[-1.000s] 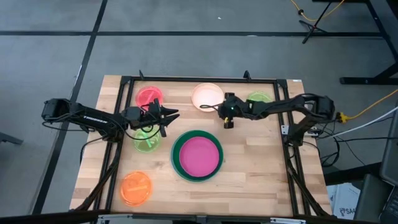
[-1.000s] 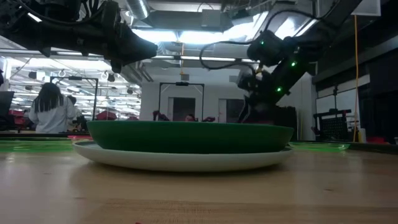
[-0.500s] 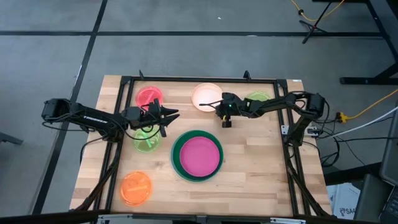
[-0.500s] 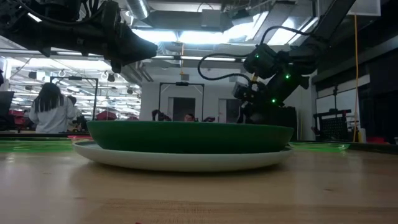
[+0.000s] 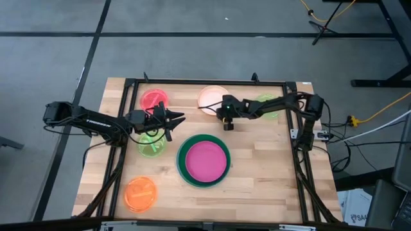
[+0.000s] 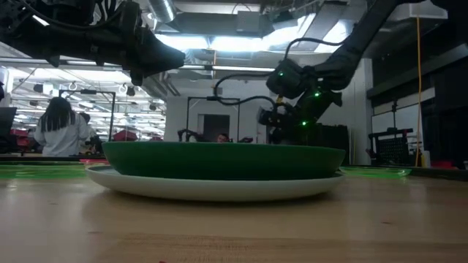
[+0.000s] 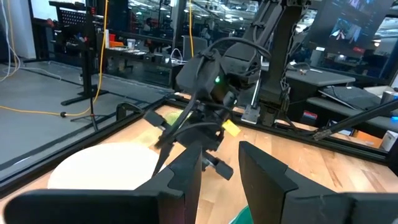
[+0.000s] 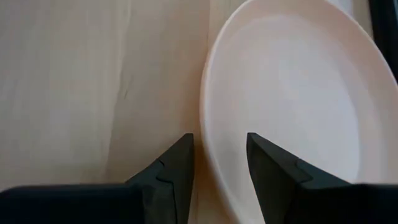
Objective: Stack plastic plates
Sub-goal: Stack the orange plate on top of the pink plate
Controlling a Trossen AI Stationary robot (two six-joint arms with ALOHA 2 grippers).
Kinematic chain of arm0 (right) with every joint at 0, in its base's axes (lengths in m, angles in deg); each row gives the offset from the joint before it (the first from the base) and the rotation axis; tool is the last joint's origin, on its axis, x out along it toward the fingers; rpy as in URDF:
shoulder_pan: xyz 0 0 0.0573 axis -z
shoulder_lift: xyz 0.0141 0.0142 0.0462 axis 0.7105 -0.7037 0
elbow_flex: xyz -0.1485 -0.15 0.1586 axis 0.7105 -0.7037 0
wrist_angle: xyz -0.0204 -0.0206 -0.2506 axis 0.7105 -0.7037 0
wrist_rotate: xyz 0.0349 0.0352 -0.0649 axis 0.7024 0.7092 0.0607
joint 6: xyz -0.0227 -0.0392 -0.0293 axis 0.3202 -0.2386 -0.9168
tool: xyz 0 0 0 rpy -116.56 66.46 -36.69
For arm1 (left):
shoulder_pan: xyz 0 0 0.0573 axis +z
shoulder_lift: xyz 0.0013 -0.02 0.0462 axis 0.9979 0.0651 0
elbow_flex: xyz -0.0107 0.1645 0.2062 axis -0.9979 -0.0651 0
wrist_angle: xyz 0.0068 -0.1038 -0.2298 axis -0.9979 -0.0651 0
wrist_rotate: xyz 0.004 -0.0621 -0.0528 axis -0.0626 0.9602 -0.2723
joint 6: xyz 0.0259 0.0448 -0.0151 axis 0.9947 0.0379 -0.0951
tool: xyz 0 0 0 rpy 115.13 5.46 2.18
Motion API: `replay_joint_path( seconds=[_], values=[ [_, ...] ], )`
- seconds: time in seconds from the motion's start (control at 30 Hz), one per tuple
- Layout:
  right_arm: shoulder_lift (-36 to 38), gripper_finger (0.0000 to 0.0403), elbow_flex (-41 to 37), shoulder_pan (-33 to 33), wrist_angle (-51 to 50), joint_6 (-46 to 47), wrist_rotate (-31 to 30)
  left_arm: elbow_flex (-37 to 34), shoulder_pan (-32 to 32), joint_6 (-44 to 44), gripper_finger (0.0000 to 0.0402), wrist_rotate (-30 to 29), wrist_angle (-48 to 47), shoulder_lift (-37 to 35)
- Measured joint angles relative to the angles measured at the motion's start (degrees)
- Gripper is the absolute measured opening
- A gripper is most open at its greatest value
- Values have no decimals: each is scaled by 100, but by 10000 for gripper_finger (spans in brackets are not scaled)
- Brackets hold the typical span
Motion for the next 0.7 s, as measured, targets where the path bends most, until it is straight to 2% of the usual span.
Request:
replay_joint_path(
  seconds=[0.23,0.57,0.7],
  values=[
    [-184,128,284,0,-305,53,-8,0,-2,-1,101,-1,-3,0],
    [-199,10,279,-7,-296,59,19,0,0,-1,101,-2,-2,0],
    [-197,12,279,-42,-306,62,-118,0,0,-1,101,-2,-2,0]
  ],
)
